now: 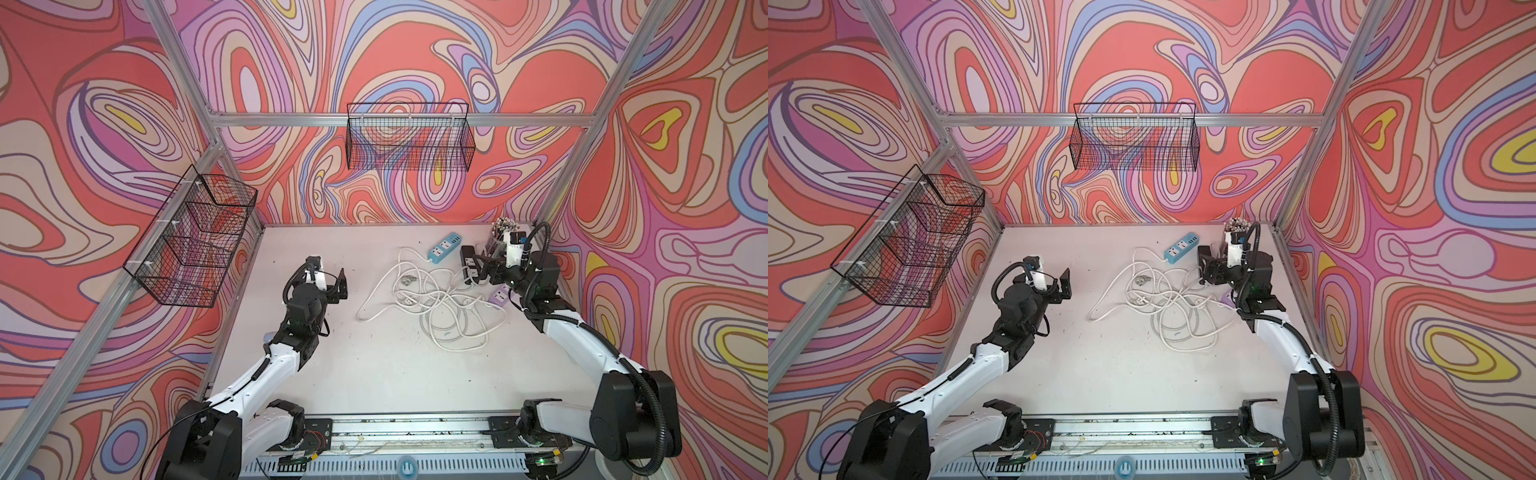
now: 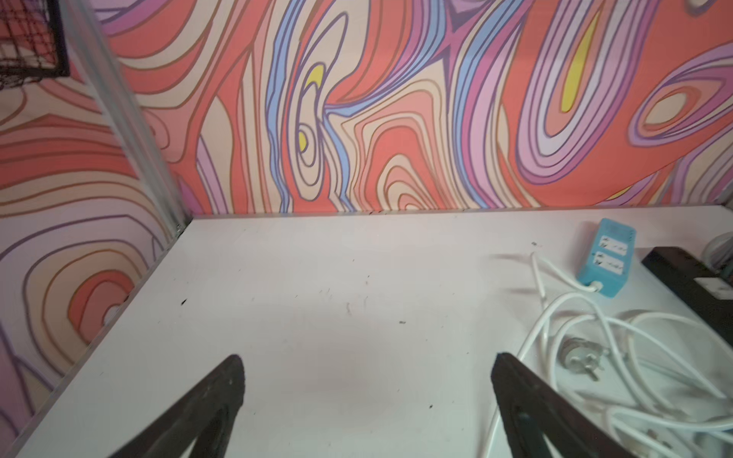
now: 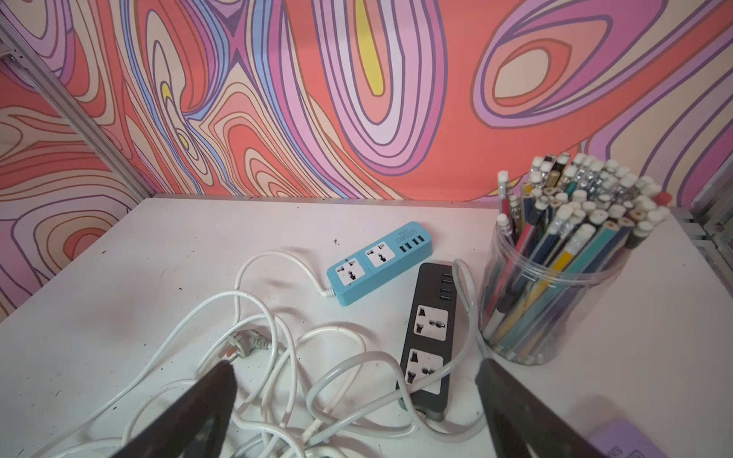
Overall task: Unwrap the cord wrapped around the power strip
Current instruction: Reset both arms
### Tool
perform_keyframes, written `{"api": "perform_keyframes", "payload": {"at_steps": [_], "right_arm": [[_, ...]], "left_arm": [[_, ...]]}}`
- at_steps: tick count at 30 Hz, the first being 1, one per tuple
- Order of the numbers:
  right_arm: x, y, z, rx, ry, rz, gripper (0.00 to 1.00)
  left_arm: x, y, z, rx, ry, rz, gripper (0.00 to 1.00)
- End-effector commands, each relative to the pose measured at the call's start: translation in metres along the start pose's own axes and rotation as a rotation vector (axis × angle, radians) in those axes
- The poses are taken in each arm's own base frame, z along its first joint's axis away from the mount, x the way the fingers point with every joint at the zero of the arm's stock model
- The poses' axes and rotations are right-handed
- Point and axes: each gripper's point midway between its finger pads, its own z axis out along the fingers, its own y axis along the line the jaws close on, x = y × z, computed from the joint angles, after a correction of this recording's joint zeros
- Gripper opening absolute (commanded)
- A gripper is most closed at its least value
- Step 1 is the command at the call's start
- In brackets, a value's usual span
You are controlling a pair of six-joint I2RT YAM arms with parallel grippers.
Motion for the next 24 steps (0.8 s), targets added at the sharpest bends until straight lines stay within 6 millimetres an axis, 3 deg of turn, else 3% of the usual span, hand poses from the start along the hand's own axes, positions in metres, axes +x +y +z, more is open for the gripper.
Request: {"api": "perform_keyframes", "payload": {"at_steps": [1,4,12,24], "right_arm": [[-0.001,-0.012,0.003,0.062,-0.067,-0.033,0.99],[0.014,-0.023,0.005,0.113,-0.059,-0.022,0.98],[0.031,-0.037,0.003,0.191,-0.045,-0.015,0.98],[0.052,-0.053,0.007,0.262,-0.005,0.004,0.98]], "left_arm": [[-0.009,0.021,-0.007,-0.12,-0.091,-0.007,1.0],[0.006,0.027,-0.008,-0.153,-0.084,0.009,1.0],[0.033,0.04,-0.017,-0.215,-0.071,0.056,1.0],[0.066,0.039,-0.014,-0.207,-0.036,0.151,1.0]]}}
